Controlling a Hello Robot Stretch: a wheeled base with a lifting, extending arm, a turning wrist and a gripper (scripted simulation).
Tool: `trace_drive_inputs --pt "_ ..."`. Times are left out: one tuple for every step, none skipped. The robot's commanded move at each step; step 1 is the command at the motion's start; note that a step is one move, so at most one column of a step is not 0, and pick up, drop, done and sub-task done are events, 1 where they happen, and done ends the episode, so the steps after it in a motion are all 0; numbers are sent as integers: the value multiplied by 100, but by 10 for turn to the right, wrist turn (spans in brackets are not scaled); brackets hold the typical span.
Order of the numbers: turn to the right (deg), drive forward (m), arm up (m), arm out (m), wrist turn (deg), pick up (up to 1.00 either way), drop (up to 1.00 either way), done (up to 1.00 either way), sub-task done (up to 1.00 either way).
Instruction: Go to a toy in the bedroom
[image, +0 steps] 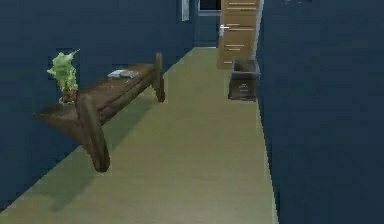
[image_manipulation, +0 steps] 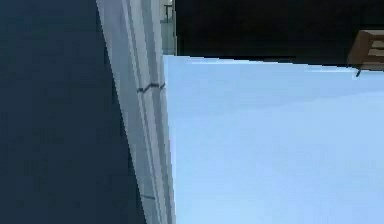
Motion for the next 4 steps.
trace_drive_inputs --pt "0 100 0 0 0 0 0 0 0" --pt "0 100 0 0 0 0 0 0 0" --pt "30 0 0 0 0 0 0 0 0" --pt "0 100 0 0 0 0 0 0 0"
